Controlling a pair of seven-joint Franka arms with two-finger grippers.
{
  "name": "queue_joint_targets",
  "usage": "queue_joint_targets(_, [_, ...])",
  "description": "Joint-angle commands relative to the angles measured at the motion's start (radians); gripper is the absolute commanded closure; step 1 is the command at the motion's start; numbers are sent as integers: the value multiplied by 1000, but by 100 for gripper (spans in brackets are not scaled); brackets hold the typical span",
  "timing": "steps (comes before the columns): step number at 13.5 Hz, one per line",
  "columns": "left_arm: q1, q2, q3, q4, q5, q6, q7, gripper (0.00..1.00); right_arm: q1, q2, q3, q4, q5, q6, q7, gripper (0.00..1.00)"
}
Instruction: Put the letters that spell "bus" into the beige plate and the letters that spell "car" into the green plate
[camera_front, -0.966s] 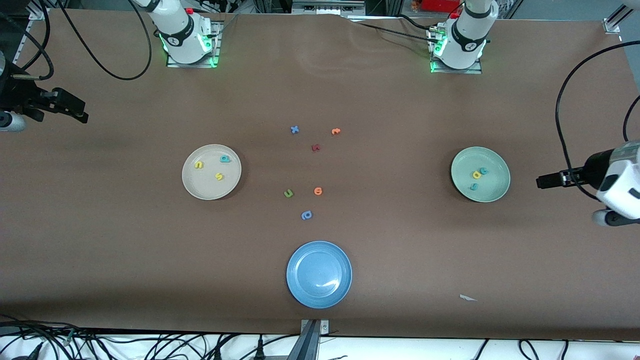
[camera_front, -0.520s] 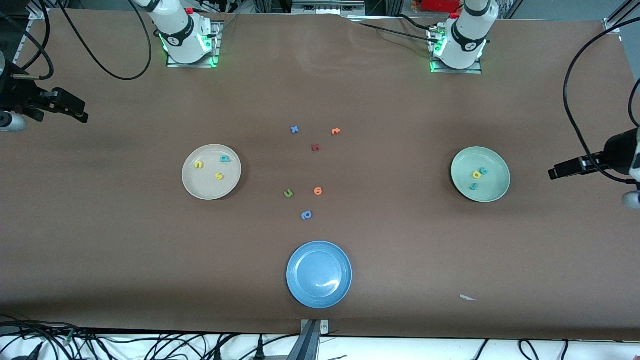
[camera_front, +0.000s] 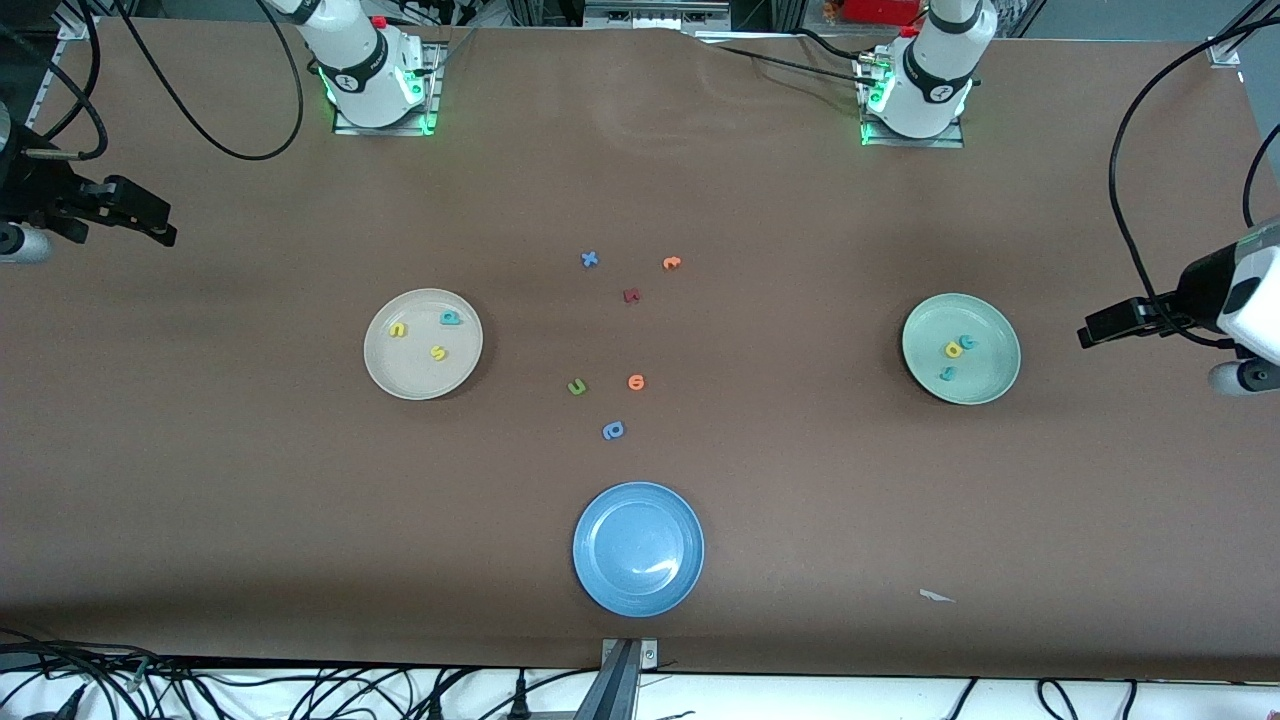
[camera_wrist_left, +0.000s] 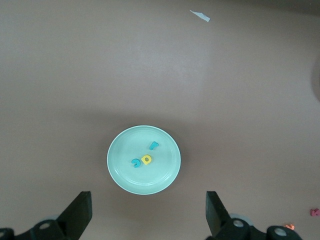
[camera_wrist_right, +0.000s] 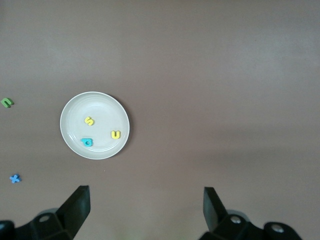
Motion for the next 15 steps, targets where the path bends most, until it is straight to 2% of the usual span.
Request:
queue_joint_targets(1, [3,-28,-14,-32,-12,17,27,0,1,5,-3,20,3,-17,-2,0])
queue_joint_targets(15, [-12,-21,-28,15,-13,16,36,0,1,5,-3,20,3,-17,-4,0])
